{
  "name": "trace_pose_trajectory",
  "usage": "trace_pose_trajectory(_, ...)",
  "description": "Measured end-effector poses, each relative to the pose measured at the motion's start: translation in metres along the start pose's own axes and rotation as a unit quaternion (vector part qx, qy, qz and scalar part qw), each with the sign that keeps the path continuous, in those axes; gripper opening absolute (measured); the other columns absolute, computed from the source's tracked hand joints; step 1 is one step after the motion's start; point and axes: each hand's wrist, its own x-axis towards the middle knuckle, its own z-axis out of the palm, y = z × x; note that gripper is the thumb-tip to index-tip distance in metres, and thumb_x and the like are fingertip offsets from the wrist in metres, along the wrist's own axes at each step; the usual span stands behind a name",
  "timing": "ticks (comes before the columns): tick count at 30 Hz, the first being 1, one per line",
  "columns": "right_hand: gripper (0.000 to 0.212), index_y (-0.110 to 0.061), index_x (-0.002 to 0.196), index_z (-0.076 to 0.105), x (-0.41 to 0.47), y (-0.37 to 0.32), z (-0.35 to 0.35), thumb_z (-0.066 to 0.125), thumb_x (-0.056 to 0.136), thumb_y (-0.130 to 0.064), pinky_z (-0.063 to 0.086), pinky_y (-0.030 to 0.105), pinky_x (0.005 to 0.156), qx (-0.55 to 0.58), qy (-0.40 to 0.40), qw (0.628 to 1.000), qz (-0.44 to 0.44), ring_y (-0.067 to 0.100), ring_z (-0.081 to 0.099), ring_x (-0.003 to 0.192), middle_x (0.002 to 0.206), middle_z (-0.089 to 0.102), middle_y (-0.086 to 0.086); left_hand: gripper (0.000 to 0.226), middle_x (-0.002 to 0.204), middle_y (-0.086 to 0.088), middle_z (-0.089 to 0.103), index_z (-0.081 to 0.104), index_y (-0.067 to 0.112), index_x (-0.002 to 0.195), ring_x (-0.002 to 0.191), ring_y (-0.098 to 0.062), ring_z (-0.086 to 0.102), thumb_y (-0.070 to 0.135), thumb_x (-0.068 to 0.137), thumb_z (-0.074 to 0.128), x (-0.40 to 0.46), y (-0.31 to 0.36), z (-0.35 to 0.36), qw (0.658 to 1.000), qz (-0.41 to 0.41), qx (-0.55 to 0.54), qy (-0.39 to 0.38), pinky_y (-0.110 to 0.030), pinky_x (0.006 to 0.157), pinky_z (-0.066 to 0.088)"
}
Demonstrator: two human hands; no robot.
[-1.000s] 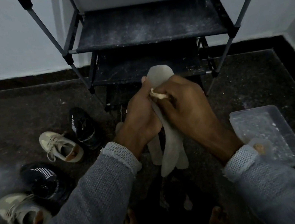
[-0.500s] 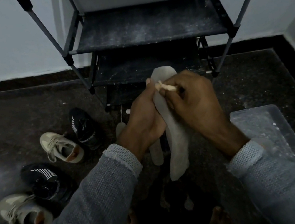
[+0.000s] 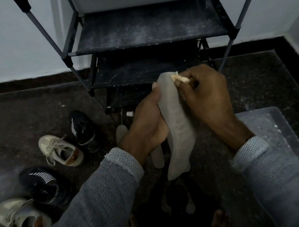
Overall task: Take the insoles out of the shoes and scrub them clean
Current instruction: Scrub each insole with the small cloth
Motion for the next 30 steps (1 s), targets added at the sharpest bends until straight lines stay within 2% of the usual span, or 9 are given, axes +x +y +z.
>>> trace_pose_trajectory(2, 0.007, -0.012, 0.091, 0.071, 0.000, 0.005, -0.004, 0.065, 0.088, -0.010, 0.045, 0.020, 0.070, -0.006, 0.015, 1.000, 0.011, 0.010, 0.056, 0.078, 0.086, 0.065, 0.004, 0.047, 0.127, -0.017, 0.060, 0.055, 0.004, 0.125, 0.108, -0.025, 0.060, 0.037, 0.103, 0.030, 0.000, 0.000, 0.003, 1.000, -0.008, 0.007, 0.010, -0.033, 0.089, 0.051)
trace_pose_trajectory(5, 0.011, -0.010, 0.095, 0.072, -0.004, -0.002, 0.001, 0.064, 0.088, -0.008, 0.042, 0.009, 0.072, 0.017, -0.017, 1.000, -0.020, 0.006, 0.055, 0.079, 0.089, 0.063, 0.002, 0.044, 0.112, -0.013, 0.065, 0.059, 0.007, 0.116, 0.097, -0.021, 0.064, 0.037, 0.103, 0.030, 0.001, 0.000, 0.004, 1.000, -0.019, 0.018, 0.007, -0.029, 0.082, 0.054)
trace_pose_trajectory(9, 0.012, -0.008, 0.095, 0.073, -0.002, -0.008, 0.003, 0.064, 0.088, -0.008, 0.040, 0.006, 0.072, 0.026, -0.054, 0.997, -0.053, 0.007, 0.054, 0.078, 0.087, 0.063, 0.002, 0.038, 0.101, -0.009, 0.067, 0.061, 0.014, 0.103, 0.088, -0.018, 0.066, 0.032, 0.104, 0.028, 0.000, 0.001, 0.001, 1.000, -0.023, 0.016, 0.000, -0.027, 0.077, 0.056)
trace_pose_trajectory(14, 0.010, -0.011, 0.093, 0.073, 0.004, 0.010, -0.008, 0.065, 0.089, -0.013, 0.049, 0.027, 0.075, -0.028, -0.018, 0.999, 0.036, 0.012, 0.057, 0.079, 0.088, 0.066, 0.003, 0.045, 0.132, -0.014, 0.057, 0.044, 0.008, 0.139, 0.112, -0.026, 0.059, 0.031, 0.104, 0.029, -0.001, 0.001, 0.002, 0.999, -0.041, 0.034, -0.011, -0.034, 0.090, 0.052)
trace_pose_trajectory(17, 0.013, -0.011, 0.098, 0.073, -0.002, -0.003, -0.002, 0.064, 0.088, -0.011, 0.042, 0.009, 0.073, 0.012, -0.051, 0.999, -0.014, 0.006, 0.054, 0.080, 0.089, 0.062, -0.001, 0.045, 0.127, -0.013, 0.059, 0.045, 0.007, 0.138, 0.102, -0.022, 0.062, 0.032, 0.104, 0.027, -0.001, 0.001, 0.000, 0.999, -0.037, 0.023, -0.014, -0.030, 0.084, 0.054)
trace_pose_trajectory(20, 0.015, -0.009, 0.100, 0.073, -0.004, -0.011, 0.004, 0.064, 0.088, -0.008, 0.043, 0.008, 0.074, 0.055, -0.084, 0.993, -0.056, 0.005, 0.056, 0.081, 0.089, 0.061, -0.002, 0.043, 0.108, -0.011, 0.066, 0.055, 0.006, 0.122, 0.088, -0.018, 0.068, 0.033, 0.104, 0.026, -0.001, 0.004, -0.002, 0.999, -0.040, 0.012, -0.014, -0.026, 0.075, 0.058)
trace_pose_trajectory(22, 0.012, -0.010, 0.098, 0.073, -0.001, -0.005, 0.002, 0.065, 0.089, -0.012, 0.041, 0.008, 0.073, 0.034, -0.066, 0.997, -0.035, 0.005, 0.055, 0.080, 0.088, 0.062, -0.003, 0.042, 0.109, -0.011, 0.066, 0.056, 0.007, 0.121, 0.090, -0.018, 0.068, 0.033, 0.104, 0.027, -0.002, 0.005, -0.002, 0.999, -0.038, 0.015, -0.013, -0.027, 0.076, 0.058)
trace_pose_trajectory(26, 0.009, -0.014, 0.088, 0.073, 0.003, 0.010, -0.005, 0.064, 0.090, -0.017, 0.042, 0.010, 0.068, 0.008, -0.035, 0.999, 0.029, 0.008, 0.056, 0.073, 0.080, 0.066, -0.001, 0.044, 0.132, -0.016, 0.057, 0.045, 0.010, 0.139, 0.114, -0.027, 0.059, 0.032, 0.104, 0.031, -0.002, 0.003, 0.000, 0.999, -0.034, 0.020, -0.006, -0.033, 0.088, 0.053)
trace_pose_trajectory(30, 0.012, -0.015, 0.086, 0.072, 0.004, 0.007, -0.007, 0.064, 0.091, -0.022, 0.050, 0.022, 0.063, 0.097, -0.052, 0.989, 0.100, 0.009, 0.062, 0.066, 0.070, 0.066, -0.004, 0.042, 0.116, -0.012, 0.066, 0.058, 0.009, 0.119, 0.103, -0.024, 0.064, 0.036, 0.104, 0.029, 0.000, 0.008, -0.002, 1.000, -0.021, 0.014, -0.006, -0.035, 0.091, 0.052)
